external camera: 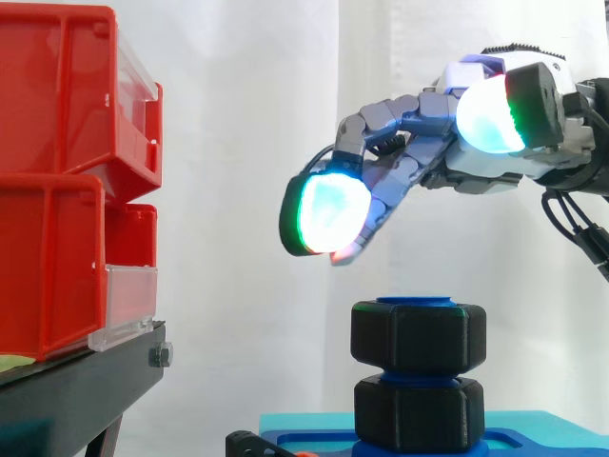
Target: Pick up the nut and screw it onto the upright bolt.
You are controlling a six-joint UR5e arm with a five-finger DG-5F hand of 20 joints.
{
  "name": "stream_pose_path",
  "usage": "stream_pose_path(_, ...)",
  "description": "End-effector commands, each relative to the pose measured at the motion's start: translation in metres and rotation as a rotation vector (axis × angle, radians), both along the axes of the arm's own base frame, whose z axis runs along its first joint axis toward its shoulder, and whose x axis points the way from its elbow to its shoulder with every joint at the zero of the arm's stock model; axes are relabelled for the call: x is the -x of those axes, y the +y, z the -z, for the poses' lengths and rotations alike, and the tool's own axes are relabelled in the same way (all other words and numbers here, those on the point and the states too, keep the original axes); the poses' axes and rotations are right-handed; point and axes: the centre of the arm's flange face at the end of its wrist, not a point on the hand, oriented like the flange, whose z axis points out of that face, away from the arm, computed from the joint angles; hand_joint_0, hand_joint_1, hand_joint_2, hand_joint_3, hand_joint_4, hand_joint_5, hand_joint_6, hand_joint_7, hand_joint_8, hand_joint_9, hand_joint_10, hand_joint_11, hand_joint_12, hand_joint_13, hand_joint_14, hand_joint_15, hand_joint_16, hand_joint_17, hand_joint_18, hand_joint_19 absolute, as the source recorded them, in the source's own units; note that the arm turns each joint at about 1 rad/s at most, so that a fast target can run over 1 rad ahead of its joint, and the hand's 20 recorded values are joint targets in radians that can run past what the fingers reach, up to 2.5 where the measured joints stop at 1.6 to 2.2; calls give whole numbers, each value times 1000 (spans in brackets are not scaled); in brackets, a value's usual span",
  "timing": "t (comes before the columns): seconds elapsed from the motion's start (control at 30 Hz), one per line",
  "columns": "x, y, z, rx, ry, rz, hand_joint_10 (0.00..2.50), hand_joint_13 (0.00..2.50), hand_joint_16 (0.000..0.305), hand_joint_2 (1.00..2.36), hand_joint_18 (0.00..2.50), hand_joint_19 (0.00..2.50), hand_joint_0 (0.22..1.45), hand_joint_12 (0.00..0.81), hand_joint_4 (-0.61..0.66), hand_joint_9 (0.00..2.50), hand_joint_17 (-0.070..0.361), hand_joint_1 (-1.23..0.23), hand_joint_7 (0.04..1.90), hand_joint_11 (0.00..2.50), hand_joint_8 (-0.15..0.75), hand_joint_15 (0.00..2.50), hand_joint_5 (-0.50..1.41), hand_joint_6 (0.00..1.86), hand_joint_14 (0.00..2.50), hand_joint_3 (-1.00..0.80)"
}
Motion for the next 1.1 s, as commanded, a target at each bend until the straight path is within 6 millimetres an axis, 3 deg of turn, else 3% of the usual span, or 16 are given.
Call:
stream_pose_path(0.0,0,6,3,-4,5,-3,0,163,39,1000,0,0,509,333,258,599,87,-147,829,0,252,0,-124,503,0,-500)
stream_pose_path(0.4,-7,41,13,-61,41,20,0,30,45,1000,0,0,496,351,231,432,101,-17,759,0,243,0,-142,502,0,-500)
stream_pose_path(0.63,-3,50,36,-65,55,31,0,31,46,1000,0,0,492,354,244,434,102,41,741,0,242,0,-136,502,0,-500)
stream_pose_path(1.07,-4,56,38,-76,29,24,0,103,45,1000,0,0,494,353,241,493,101,6,786,0,257,0,-131,503,0,-500)
